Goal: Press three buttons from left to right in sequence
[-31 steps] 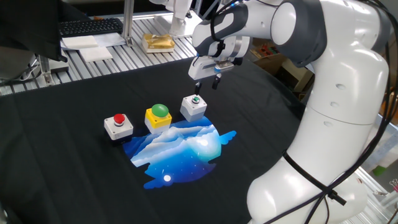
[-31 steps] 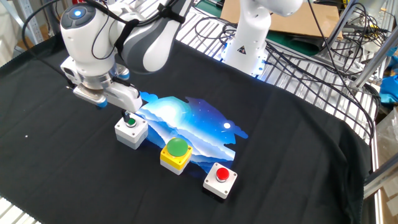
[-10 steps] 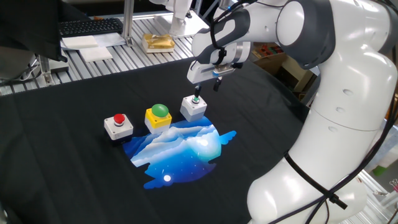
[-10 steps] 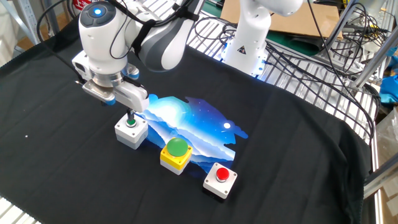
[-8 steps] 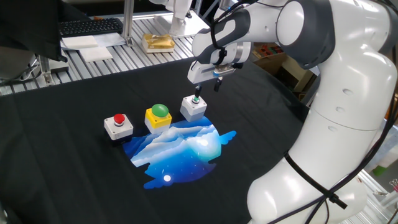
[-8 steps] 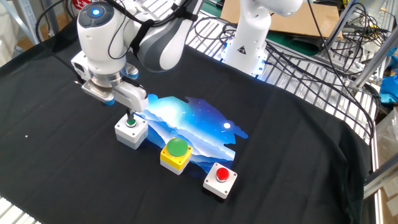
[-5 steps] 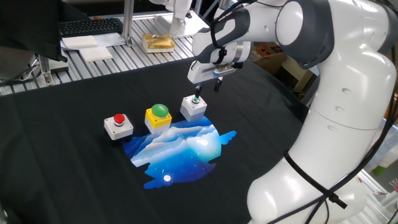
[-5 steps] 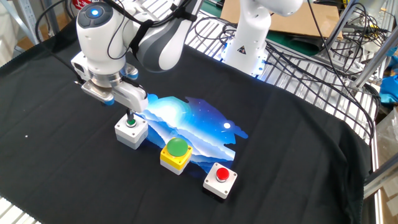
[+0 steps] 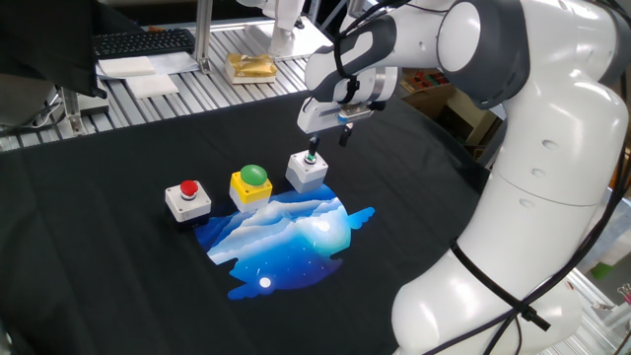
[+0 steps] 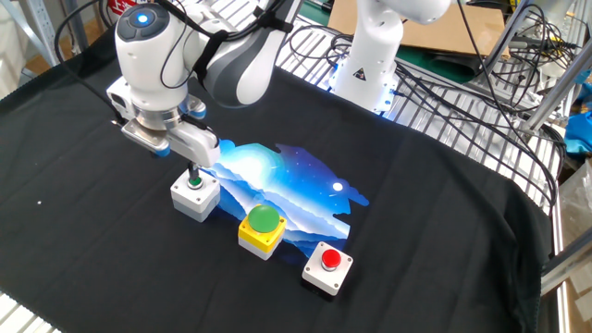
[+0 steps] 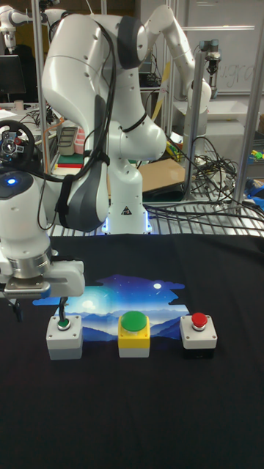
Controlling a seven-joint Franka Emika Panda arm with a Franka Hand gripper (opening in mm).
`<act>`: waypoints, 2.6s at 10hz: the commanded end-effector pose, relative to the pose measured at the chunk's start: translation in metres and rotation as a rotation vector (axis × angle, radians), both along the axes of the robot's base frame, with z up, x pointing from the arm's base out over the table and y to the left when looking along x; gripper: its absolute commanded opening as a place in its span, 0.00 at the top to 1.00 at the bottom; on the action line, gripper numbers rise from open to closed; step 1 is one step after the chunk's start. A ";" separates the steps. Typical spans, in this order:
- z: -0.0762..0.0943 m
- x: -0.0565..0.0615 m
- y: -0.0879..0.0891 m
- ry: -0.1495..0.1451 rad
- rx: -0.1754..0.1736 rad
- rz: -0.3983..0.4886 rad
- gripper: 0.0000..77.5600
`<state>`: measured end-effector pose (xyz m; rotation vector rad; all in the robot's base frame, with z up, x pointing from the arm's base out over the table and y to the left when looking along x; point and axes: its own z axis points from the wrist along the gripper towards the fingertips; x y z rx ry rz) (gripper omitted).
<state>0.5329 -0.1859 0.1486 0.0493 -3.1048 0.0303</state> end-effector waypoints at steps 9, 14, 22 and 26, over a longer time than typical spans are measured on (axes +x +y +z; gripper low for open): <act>-0.004 0.005 -0.009 -0.040 0.003 -0.005 0.00; -0.004 0.003 -0.006 -0.039 0.007 0.002 0.00; -0.005 0.002 -0.006 -0.031 0.005 0.007 0.00; -0.008 0.000 -0.005 -0.031 0.006 0.007 0.00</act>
